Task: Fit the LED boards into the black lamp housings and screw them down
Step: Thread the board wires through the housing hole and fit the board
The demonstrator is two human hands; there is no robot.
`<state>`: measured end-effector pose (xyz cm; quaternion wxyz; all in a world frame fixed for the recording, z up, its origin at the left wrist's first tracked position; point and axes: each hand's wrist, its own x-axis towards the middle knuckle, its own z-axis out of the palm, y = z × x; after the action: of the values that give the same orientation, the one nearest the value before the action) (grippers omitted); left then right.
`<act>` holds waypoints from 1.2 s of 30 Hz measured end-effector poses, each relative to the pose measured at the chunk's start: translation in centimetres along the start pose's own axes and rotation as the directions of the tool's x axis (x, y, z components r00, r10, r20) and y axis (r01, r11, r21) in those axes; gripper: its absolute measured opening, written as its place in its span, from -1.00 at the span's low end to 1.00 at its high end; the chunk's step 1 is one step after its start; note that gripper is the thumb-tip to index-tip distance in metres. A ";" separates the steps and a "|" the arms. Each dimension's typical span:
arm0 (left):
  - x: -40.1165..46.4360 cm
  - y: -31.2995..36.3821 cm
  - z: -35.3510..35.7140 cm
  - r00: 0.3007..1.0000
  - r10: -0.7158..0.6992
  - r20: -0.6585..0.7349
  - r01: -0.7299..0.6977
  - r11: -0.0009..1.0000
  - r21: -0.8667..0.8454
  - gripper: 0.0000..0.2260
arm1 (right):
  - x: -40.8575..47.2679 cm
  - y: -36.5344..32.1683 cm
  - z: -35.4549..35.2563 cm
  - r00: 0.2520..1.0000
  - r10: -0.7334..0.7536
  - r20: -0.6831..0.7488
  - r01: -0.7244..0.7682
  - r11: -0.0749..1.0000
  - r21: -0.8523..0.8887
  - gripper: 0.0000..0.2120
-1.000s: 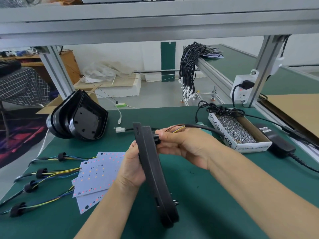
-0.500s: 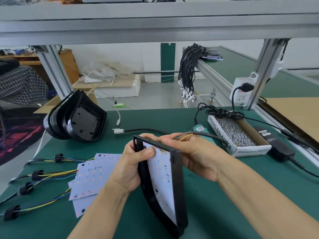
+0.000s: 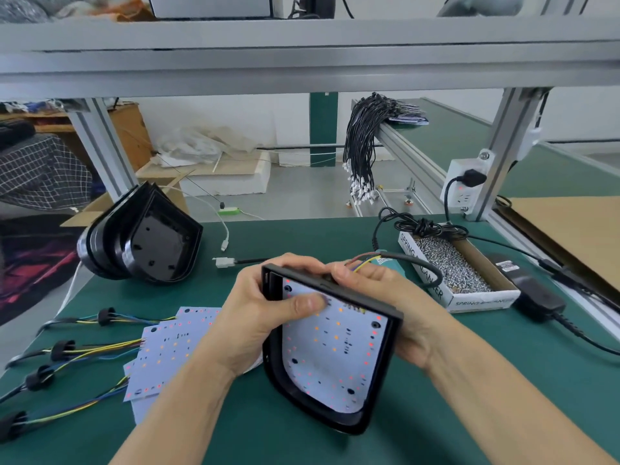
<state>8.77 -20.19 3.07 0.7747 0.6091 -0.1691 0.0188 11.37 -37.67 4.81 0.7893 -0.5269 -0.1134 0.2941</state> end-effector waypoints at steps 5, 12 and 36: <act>0.1 0.0 -0.3 0.965 -0.078 -0.249 0.078 0.997 -0.011 -0.75 | -1.0 0.4 -1.4 0.987 -0.063 -0.151 0.058 0.998 -0.037 -0.34; 1.0 0.4 0.6 0.933 -0.165 -0.321 0.171 0.985 -0.010 -0.62 | -0.6 2.0 -0.6 0.898 -0.366 -0.244 0.278 0.902 -0.330 -0.84; 2.1 -5.9 -2.5 0.690 -0.238 -0.683 0.554 0.782 0.287 -0.82 | -1.2 1.2 -8.8 0.820 -0.222 -0.528 -0.557 -0.095 -0.825 -0.55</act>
<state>12.74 -19.70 -2.36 0.5974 0.7602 0.2418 0.0822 14.30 -44.78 0.23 0.0942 -0.9934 -0.0010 0.0652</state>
